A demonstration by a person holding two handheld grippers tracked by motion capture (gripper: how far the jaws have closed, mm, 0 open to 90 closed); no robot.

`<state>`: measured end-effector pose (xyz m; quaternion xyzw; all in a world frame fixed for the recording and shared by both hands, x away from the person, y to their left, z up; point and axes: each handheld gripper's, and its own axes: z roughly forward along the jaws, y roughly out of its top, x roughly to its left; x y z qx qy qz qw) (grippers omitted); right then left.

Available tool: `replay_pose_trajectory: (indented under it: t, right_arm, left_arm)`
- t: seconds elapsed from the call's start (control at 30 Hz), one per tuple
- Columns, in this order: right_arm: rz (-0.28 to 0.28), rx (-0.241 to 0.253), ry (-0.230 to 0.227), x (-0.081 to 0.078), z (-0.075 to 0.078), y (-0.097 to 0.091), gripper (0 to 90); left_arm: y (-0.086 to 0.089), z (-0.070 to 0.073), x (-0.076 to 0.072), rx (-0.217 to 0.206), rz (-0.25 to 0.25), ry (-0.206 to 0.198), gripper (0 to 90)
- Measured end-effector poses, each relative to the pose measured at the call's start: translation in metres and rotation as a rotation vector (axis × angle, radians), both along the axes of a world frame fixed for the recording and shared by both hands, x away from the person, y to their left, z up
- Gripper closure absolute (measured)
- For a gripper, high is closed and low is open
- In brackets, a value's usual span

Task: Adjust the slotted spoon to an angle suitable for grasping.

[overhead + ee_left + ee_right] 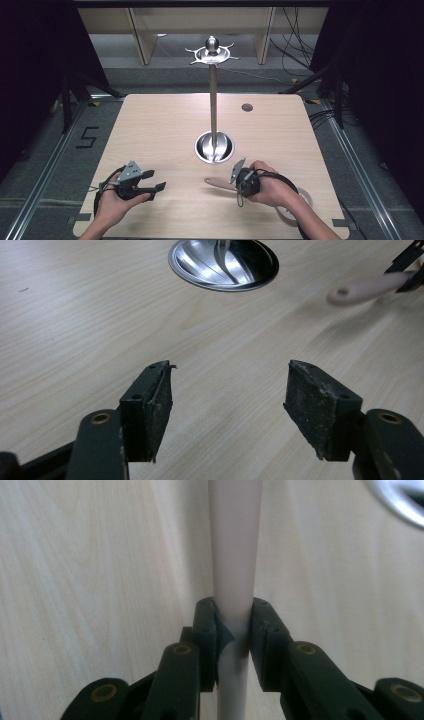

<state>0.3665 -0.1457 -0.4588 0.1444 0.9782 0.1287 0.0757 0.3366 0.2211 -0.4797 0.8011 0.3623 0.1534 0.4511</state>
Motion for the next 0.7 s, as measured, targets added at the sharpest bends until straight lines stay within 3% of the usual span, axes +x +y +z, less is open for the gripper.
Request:
replay_pose_trajectory:
  t: [0.07,0.13,0.17,0.2,0.23,0.3,0.33,0.37,0.4,0.57,0.63,0.7]
  right_arm:
    - [0.001,0.036,-0.029,-0.002,0.008,-0.007,75.7]
    - [-0.027,0.121,-0.086,-0.008,0.020,-0.017,75.7]
    - [-0.027,0.121,-0.086,-0.008,0.020,-0.017,75.7]
    - [-0.024,0.175,-0.144,-0.010,0.026,-0.024,75.8]
    - [-0.024,0.175,-0.144,-0.010,0.026,-0.024,75.8]
    - [-0.079,0.252,-0.198,-0.017,0.034,-0.035,75.8]
    - [-0.085,0.260,-0.227,-0.018,0.036,-0.038,75.7]
    - [-0.085,0.260,-0.227,-0.018,0.036,-0.038,75.7]
    - [-0.116,0.297,-0.256,-0.022,0.038,-0.044,75.7]
    - [-0.162,0.357,-0.299,-0.030,0.042,-0.054,75.7]
    - [-0.167,0.396,-0.363,-0.032,0.043,-0.060,75.8]
    - [-0.179,0.409,-0.381,-0.032,0.044,-0.062,75.7]
  left_arm:
    - [0.000,0.000,0.000,0.010,-0.006,0.005,34.5]
    - [-0.001,0.000,-0.001,0.010,0.001,0.005,34.5]
    - [0.000,0.000,0.000,0.011,-0.005,0.005,34.5]
    - [0.000,0.000,0.000,0.012,-0.005,0.006,34.5]
    - [-0.001,0.000,0.000,0.007,-0.002,0.008,34.5]
    - [0.000,0.000,0.000,0.016,-0.005,0.010,34.5]
    - [0.000,0.000,0.000,0.020,-0.001,0.009,34.5]
    - [0.000,-0.001,0.000,0.016,0.000,0.010,34.5]
    - [0.000,-0.001,0.000,0.017,-0.001,0.009,34.5]
    - [-0.001,-0.001,0.000,0.017,-0.001,0.009,34.5]
    - [0.001,0.000,0.000,0.039,-0.004,0.012,34.5]
    - [0.001,0.000,0.001,0.035,-0.012,0.015,34.5]
